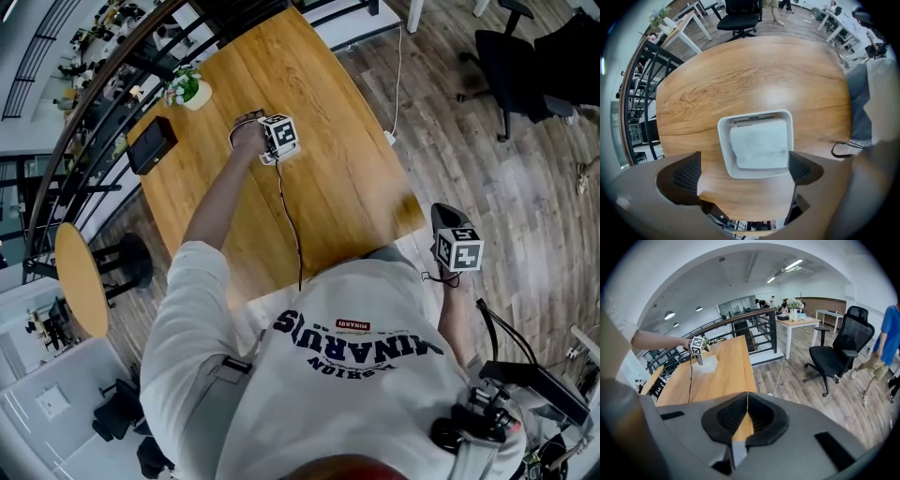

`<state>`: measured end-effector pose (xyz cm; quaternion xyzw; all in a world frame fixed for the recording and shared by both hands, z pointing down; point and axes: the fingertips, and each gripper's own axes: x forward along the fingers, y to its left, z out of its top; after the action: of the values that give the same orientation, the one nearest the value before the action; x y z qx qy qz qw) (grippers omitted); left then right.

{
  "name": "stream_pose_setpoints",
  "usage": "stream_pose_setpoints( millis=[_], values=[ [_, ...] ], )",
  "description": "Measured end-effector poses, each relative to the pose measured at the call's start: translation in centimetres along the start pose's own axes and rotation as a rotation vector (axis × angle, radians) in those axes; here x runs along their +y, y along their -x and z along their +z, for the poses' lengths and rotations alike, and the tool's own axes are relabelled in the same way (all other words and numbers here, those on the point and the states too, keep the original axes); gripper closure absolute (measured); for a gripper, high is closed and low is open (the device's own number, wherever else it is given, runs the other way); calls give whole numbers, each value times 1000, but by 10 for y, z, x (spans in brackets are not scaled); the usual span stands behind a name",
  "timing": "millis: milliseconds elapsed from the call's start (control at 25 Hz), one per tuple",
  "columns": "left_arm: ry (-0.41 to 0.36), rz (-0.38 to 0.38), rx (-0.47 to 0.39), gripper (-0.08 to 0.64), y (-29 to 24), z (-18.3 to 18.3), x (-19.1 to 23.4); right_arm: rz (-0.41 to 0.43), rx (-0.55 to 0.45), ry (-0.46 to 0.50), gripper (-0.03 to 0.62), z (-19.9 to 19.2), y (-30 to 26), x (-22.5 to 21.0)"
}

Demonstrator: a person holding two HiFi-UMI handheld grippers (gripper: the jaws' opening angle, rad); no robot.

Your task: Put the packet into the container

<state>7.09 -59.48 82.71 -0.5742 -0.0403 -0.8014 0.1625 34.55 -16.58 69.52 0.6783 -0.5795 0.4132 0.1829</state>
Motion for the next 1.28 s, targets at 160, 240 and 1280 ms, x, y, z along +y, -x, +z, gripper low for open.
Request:
stream_pose_setpoints(
  millis=[160, 240, 1280],
  values=[
    [25, 9, -2, -9, 6, -7, 1, 14, -10, 17, 583, 5, -1, 2],
    [58, 29, -38, -9, 13, -6, 4, 19, -12, 25, 583, 7, -2, 2],
    [1209, 772, -1723, 225, 451, -189, -210, 499, -460, 614, 583, 221, 34, 227]
  ],
)
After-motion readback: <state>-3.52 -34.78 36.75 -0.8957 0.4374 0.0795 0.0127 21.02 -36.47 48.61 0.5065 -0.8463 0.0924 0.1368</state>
